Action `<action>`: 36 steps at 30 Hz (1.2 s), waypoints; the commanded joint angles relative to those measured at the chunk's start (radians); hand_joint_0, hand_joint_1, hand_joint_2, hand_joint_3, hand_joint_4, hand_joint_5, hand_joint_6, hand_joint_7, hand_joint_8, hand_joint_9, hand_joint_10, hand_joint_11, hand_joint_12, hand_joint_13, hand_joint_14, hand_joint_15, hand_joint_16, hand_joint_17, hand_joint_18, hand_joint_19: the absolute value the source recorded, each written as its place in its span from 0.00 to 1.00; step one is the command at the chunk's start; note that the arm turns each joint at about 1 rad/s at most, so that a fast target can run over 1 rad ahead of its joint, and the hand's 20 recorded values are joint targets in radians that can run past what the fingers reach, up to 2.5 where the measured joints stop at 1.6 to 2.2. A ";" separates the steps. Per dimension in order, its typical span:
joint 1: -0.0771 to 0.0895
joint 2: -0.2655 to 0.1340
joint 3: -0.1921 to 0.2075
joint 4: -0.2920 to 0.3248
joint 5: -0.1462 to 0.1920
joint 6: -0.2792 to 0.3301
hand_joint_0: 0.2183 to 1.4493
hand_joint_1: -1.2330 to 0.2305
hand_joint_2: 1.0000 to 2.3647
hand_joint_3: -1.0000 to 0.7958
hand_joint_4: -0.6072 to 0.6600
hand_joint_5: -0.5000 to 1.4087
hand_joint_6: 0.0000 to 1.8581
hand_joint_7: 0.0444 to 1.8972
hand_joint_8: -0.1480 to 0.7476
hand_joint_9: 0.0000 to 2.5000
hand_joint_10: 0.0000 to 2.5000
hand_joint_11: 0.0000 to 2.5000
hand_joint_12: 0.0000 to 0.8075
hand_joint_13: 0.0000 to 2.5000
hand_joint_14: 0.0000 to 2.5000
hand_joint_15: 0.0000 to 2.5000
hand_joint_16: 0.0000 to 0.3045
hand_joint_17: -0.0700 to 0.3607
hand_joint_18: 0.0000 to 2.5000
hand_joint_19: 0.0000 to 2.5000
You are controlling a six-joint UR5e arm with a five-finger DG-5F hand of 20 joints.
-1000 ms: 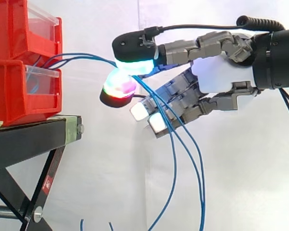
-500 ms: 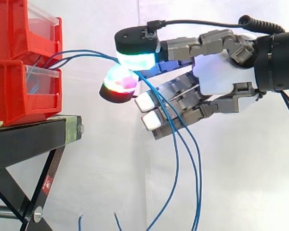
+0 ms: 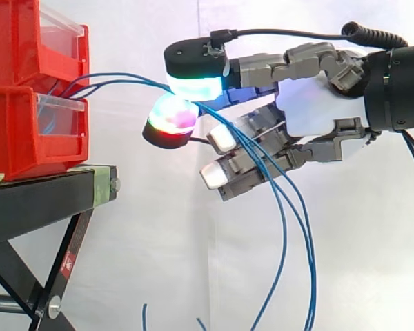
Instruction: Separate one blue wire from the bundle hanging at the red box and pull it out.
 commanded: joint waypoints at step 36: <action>-0.009 0.000 0.001 -0.018 0.002 -0.069 0.33 0.37 0.02 0.51 0.51 0.17 0.50 0.43 0.57 0.59 0.01 0.60 0.51 0.53 0.24 0.65 0.18 0.44 0.48 0.35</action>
